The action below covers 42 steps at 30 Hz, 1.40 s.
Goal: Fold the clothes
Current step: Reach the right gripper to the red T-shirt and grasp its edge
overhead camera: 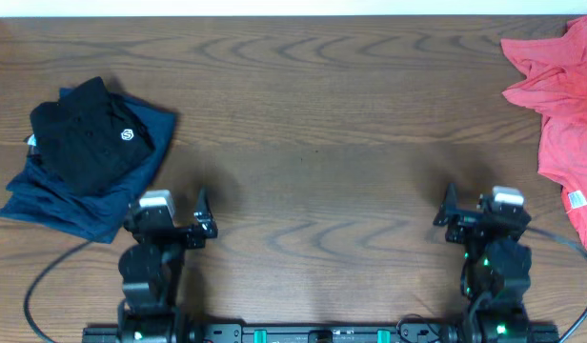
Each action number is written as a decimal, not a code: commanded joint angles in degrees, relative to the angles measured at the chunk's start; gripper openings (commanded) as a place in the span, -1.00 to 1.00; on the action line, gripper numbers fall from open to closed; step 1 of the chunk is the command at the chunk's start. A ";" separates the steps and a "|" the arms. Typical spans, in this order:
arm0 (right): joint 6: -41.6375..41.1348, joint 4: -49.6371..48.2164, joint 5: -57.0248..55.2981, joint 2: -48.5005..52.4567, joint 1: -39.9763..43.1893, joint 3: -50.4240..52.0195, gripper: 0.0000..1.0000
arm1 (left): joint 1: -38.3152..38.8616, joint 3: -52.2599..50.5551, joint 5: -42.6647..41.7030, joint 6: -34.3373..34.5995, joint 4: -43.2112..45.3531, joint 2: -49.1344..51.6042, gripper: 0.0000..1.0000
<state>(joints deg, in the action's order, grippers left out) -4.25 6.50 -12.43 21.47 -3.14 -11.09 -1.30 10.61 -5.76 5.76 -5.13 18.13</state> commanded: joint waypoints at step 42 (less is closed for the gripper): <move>8.22 2.45 -6.67 113.33 22.10 -79.97 0.52 | 0.09 44.17 -5.40 0.81 -31.45 54.97 0.96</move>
<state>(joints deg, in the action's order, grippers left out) 3.53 9.10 -18.04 131.68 17.89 -90.74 -1.30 53.71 -10.59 6.17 -36.77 72.99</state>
